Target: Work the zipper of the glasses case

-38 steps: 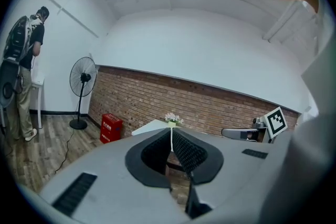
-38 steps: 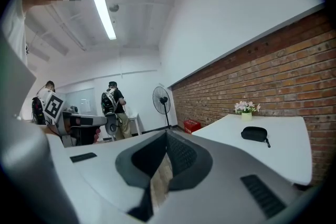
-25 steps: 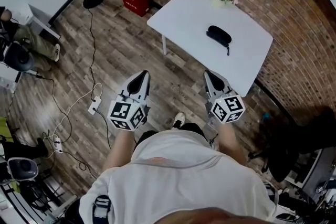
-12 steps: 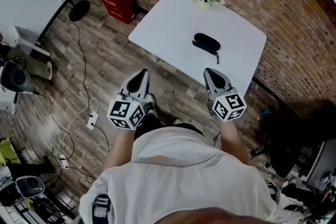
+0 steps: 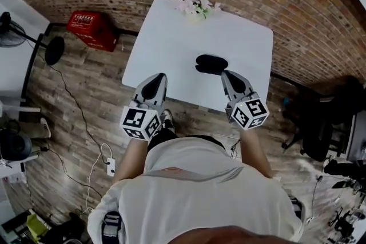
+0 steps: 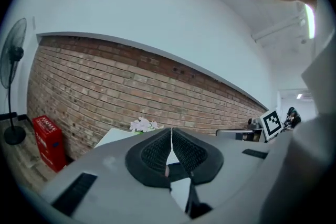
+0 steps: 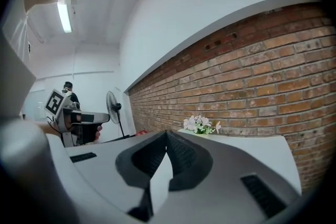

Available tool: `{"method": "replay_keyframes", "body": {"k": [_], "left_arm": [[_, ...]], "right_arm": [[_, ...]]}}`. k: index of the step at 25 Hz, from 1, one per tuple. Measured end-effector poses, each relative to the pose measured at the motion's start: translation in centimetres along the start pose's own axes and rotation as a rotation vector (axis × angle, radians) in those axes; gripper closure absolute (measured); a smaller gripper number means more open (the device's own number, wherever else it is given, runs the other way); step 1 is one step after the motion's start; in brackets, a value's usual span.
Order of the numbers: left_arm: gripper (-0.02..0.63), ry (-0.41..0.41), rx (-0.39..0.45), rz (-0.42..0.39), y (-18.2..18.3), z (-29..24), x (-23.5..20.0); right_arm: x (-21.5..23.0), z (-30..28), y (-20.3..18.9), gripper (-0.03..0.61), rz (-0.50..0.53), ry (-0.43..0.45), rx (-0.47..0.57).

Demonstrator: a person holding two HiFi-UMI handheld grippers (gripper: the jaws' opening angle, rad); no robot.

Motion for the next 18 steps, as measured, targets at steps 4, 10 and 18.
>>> {"method": "replay_keyframes", "body": {"k": [4,10,18], "left_arm": [[0.592,-0.091,-0.030,-0.041,2.3,-3.4,-3.6],[0.592,-0.204,-0.099,-0.074,3.3,-7.5,-5.8],[0.592,-0.235,-0.143,-0.071,2.6,-11.6,-2.3]], "right_arm": [[0.3,-2.3,1.6,0.526,-0.034,-0.081,0.009],[1.3,-2.5,0.7,0.526,-0.096,-0.210,-0.002],[5.9,0.0,-2.1,0.526,-0.150,-0.248,-0.028]]}}
Point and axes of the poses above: the fingertips, and each gripper's own axes: z backward along the fingers, x to its right, y out of its top, the point moved 9 cm from there along z, backward along the fingers, and after that the axes turned 12 degrees about -x, right-handed, at the moved point
